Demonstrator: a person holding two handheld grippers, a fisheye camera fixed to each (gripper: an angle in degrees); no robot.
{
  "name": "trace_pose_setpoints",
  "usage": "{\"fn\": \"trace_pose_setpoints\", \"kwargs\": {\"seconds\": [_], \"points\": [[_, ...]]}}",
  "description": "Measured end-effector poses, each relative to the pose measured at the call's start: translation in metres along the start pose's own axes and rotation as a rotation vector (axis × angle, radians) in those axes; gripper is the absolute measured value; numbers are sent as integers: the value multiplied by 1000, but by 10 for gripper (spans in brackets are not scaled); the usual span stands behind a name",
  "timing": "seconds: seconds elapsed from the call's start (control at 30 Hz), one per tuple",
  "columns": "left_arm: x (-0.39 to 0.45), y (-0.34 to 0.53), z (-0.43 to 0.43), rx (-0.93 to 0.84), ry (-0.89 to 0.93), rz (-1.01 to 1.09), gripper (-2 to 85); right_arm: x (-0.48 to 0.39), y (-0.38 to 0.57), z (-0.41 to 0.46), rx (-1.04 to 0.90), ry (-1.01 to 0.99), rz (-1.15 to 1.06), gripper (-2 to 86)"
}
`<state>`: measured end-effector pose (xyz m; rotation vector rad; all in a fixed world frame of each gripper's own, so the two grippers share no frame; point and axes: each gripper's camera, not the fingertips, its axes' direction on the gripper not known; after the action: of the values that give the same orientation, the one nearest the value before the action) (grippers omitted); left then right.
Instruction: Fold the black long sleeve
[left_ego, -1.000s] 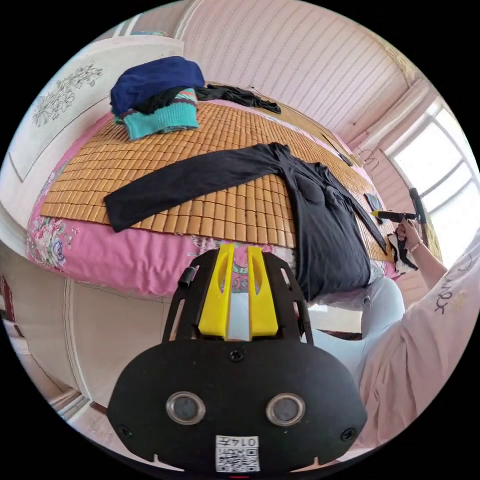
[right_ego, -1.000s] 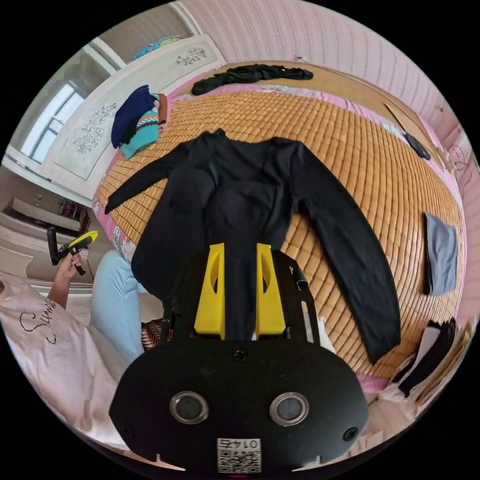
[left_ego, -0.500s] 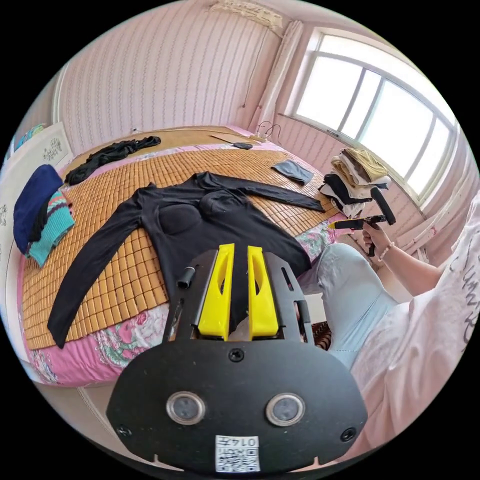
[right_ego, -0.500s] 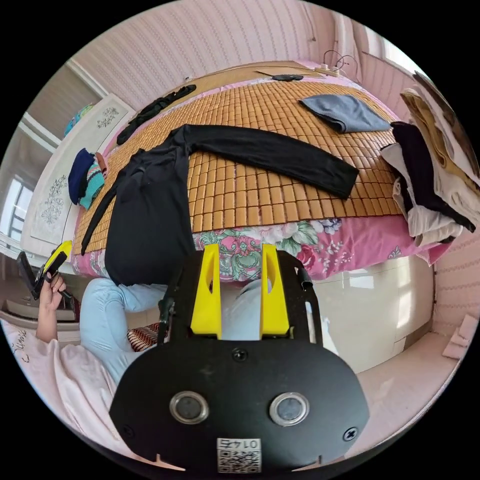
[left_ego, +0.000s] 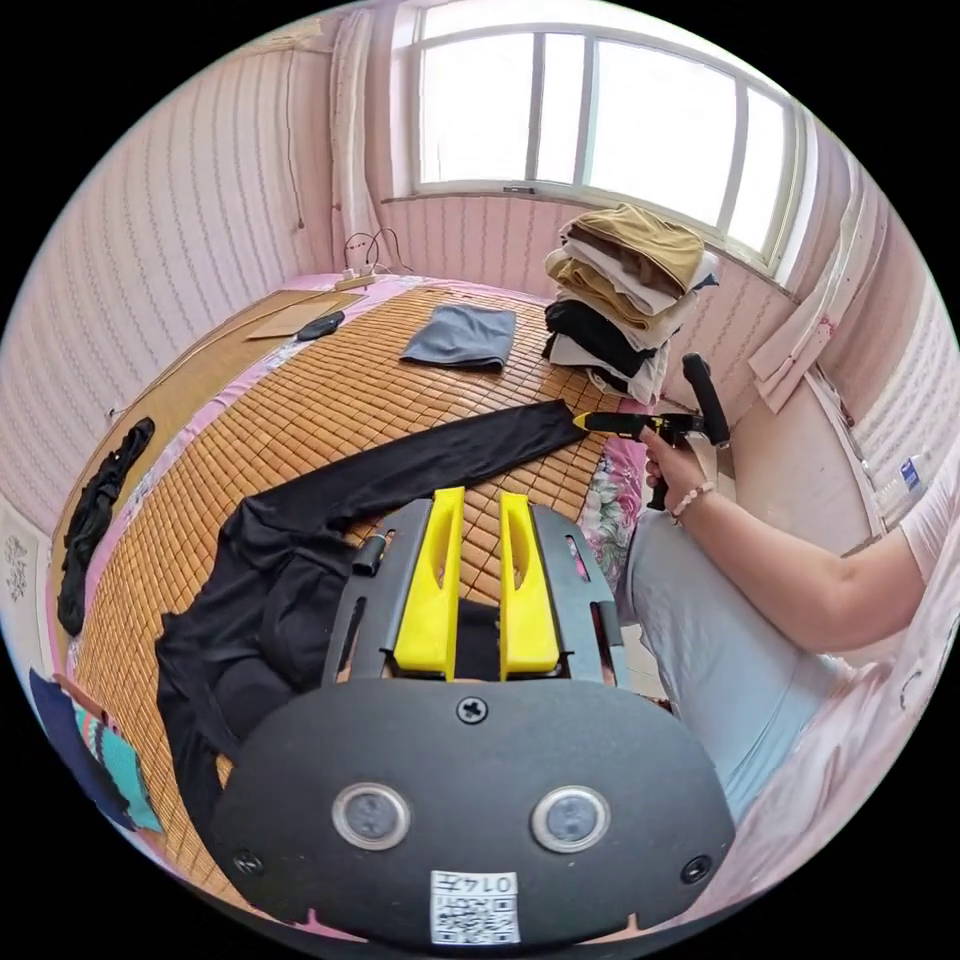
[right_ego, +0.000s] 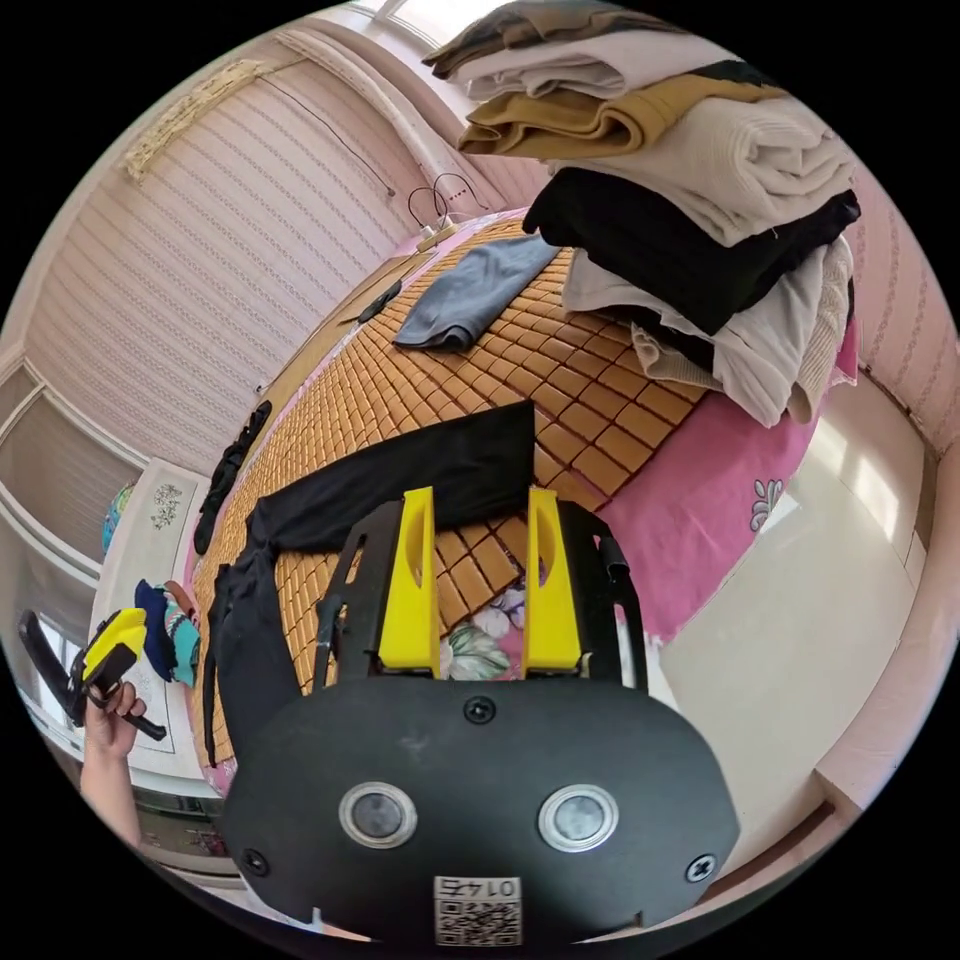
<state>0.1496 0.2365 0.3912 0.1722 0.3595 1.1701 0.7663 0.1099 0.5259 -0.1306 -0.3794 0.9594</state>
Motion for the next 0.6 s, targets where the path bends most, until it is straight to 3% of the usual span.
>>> {"fn": "trace_pose_setpoints", "kwargs": {"seconds": [0.27, 0.6], "points": [[28, -121, 155, -86, 56, 157, 65, 30, -21, -20, 11, 57, 39, 83], [54, -175, 296, -290, -12, 278, 91, 68, -24, -42, -42, -57, 61, 27]]}}
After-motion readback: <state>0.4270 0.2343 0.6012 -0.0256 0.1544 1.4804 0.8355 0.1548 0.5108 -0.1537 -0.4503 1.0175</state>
